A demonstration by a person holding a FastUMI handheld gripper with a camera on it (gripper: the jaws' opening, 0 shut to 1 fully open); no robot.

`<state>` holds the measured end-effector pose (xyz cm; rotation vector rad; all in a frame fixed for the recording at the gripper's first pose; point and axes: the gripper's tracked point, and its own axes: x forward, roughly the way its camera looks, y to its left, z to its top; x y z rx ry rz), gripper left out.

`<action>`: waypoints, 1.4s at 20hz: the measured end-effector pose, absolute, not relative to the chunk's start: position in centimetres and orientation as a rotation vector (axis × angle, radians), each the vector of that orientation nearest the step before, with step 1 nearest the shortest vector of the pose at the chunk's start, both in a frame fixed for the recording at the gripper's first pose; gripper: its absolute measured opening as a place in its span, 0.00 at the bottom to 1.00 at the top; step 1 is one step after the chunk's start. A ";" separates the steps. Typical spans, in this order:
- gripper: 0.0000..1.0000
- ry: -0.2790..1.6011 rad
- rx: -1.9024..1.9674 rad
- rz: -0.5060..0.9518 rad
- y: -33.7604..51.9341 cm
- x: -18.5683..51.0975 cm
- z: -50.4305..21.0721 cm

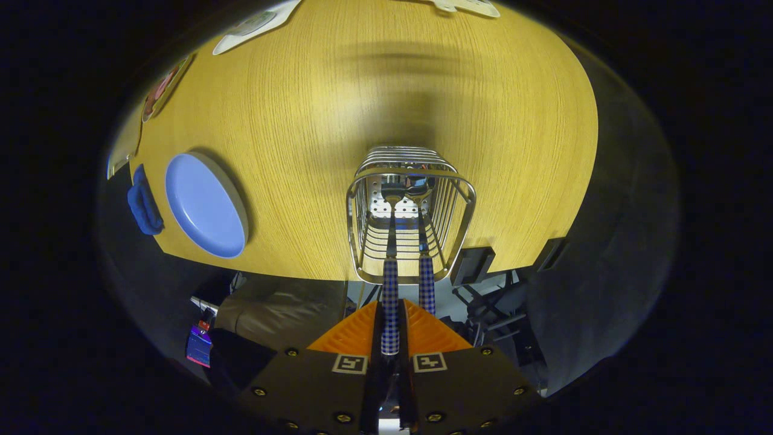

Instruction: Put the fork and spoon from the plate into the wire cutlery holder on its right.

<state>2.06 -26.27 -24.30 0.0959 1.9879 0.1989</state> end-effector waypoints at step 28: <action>0.98 0.541 0.250 0.130 -13.3 -2.1 -8.1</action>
